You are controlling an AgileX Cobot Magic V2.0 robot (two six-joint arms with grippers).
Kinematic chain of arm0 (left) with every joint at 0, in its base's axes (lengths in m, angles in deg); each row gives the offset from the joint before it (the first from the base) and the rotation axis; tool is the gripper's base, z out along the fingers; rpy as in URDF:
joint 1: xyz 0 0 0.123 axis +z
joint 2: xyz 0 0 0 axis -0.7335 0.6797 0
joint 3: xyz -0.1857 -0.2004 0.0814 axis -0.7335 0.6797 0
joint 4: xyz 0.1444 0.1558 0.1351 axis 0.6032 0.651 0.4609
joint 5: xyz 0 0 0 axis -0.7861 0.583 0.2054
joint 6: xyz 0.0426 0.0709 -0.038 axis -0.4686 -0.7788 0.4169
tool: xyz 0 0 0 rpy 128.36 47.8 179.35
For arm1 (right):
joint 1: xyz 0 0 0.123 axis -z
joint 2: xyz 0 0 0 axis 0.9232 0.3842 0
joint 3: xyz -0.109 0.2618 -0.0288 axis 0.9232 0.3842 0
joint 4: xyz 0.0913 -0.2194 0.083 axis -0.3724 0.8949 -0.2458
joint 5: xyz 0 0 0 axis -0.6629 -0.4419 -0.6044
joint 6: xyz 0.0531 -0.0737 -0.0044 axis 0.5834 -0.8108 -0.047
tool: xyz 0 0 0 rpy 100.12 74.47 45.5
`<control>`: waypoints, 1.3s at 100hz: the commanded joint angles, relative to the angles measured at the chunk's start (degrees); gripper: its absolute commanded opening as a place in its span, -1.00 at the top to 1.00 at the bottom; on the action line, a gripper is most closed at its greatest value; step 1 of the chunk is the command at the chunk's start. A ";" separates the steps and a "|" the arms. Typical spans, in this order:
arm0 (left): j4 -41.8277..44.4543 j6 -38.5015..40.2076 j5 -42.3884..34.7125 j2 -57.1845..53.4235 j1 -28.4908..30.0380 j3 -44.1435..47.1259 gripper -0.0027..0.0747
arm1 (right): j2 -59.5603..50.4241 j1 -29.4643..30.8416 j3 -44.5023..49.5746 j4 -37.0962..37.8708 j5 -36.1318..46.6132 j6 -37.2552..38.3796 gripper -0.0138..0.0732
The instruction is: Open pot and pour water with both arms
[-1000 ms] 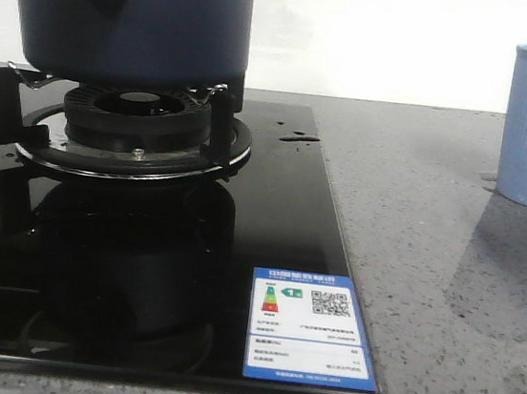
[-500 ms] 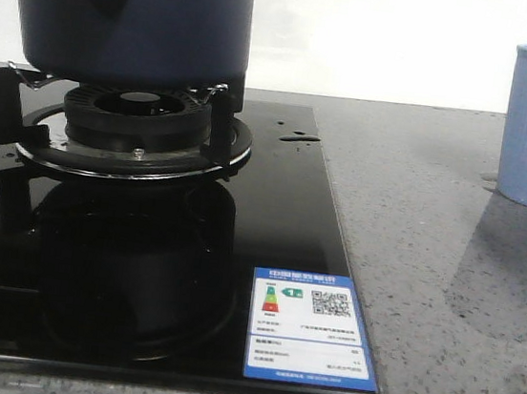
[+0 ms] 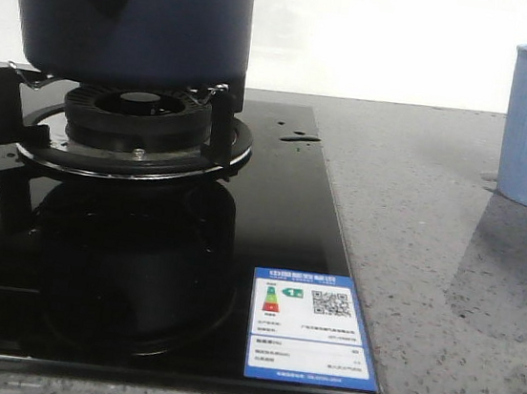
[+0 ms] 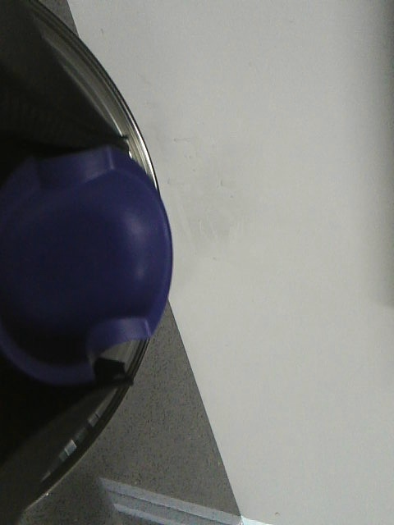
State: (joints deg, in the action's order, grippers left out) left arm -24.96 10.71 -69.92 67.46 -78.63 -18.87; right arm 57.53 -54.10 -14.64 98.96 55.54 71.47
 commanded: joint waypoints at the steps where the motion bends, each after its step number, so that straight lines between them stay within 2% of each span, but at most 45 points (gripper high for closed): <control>1: 0.39 0.31 -6.06 -1.85 -0.44 -2.03 -0.07 | -0.22 0.34 -1.29 -1.22 2.57 0.08 -0.86; 11: 0.39 0.31 -6.06 -1.85 -0.44 -2.03 -0.37 | -0.22 0.34 -1.29 -1.22 2.57 0.08 -0.86; 18: 0.39 0.31 -6.06 -1.98 -0.44 -2.03 -0.47 | -0.22 0.34 -1.29 -1.22 2.57 0.08 -0.86; 43: 0.39 0.31 -5.56 -6.66 0.66 -2.03 -0.46 | -0.22 0.34 -1.29 -1.22 2.69 0.08 -0.86; 51: 0.39 0.31 -4.51 -9.57 1.95 -2.03 -0.46 | -0.22 0.34 -1.29 -1.22 4.96 0.08 -0.86; 75: 0.39 -0.04 4.56 -18.32 9.24 -2.03 -0.46 | -4.82 0.34 -1.65 -3.60 12.86 0.20 -0.86; 85: 0.39 -0.14 7.52 -21.28 12.70 -1.52 -0.30 | -8.58 0.34 -2.10 -6.54 13.37 0.20 -0.83; 90: 0.39 -0.14 8.33 -22.91 14.25 -1.08 -0.15 | -10.15 0.34 -3.16 -6.98 12.81 0.20 -0.73; 97: 0.39 -0.14 8.46 -24.96 16.14 0.04 0.14 | -11.53 0.34 -5.43 -6.98 11.73 0.20 -0.45; 102: 0.39 -0.14 8.46 -26.27 17.08 0.89 0.38 | -11.75 0.34 -7.22 -6.98 10.87 0.20 -0.18; 114: 0.39 -0.18 8.46 -29.50 18.29 3.83 0.98 | -11.86 0.34 -11.00 -6.98 9.19 0.20 0.66; 117: 0.50 -0.28 8.46 -30.07 18.56 4.45 0.97 | -11.86 0.34 -11.36 -6.98 8.80 0.20 0.83; 130: 0.50 -0.28 7.72 -34.87 18.57 9.83 0.97 | -12.25 0.34 -11.52 -6.88 7.50 0.08 0.82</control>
State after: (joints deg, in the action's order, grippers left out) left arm -24.72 10.50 -57.94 35.80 -60.29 -10.35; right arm 45.71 -54.10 -24.23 94.31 62.26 71.47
